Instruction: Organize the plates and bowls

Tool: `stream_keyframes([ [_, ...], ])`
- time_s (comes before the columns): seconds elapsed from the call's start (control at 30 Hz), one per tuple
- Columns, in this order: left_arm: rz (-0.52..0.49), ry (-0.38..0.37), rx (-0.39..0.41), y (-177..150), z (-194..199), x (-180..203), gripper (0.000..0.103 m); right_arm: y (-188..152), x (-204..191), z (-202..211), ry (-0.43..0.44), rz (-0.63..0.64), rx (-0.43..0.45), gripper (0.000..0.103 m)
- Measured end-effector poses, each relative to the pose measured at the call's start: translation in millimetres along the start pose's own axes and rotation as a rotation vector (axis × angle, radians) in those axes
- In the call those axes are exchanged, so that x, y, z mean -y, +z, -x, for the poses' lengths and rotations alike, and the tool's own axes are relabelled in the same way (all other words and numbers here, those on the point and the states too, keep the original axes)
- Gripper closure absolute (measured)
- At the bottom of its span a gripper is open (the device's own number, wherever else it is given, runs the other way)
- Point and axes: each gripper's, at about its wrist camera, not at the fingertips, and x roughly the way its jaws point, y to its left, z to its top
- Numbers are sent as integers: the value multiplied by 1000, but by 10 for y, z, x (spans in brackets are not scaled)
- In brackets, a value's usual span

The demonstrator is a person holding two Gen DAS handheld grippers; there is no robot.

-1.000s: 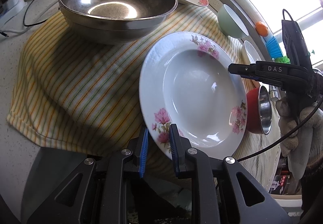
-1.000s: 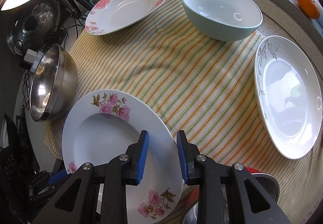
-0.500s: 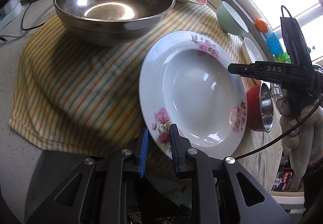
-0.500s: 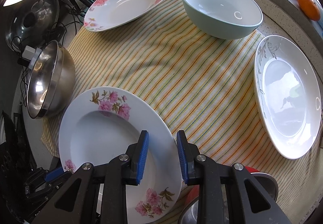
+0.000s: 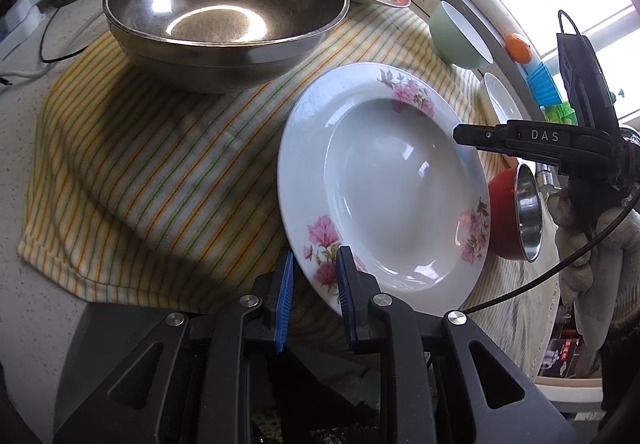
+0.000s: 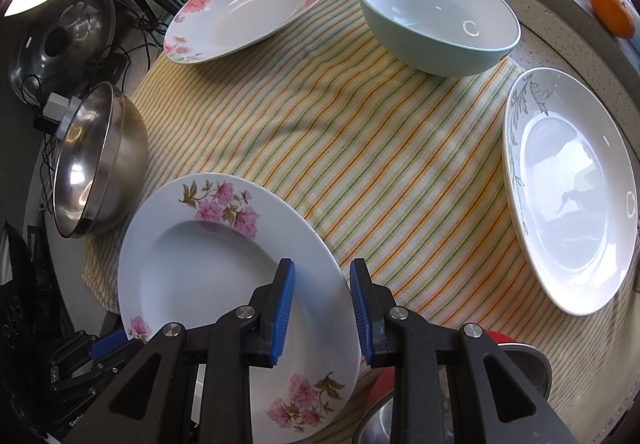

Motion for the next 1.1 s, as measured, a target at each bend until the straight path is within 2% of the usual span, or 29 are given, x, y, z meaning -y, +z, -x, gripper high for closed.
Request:
stream_keyframes([
  [0.23,-4,11,15,16,61,-19,84,10,-27,78,-19,-5,35,77],
  [0.67,-29,33,66,138,231,-64,84,11,-11,328,17,-58,122,75],
  [0.8,-40,36,80,178,271,-64,84,-41,-16,429,13,-73,166,69],
  [0.97,-62,34,92,239,299,-35,84,-92,42,533,-15,-111,207,68],
  [1.1,-97,28,110,320,338,40,84,-167,120,711,9,-158,295,68],
])
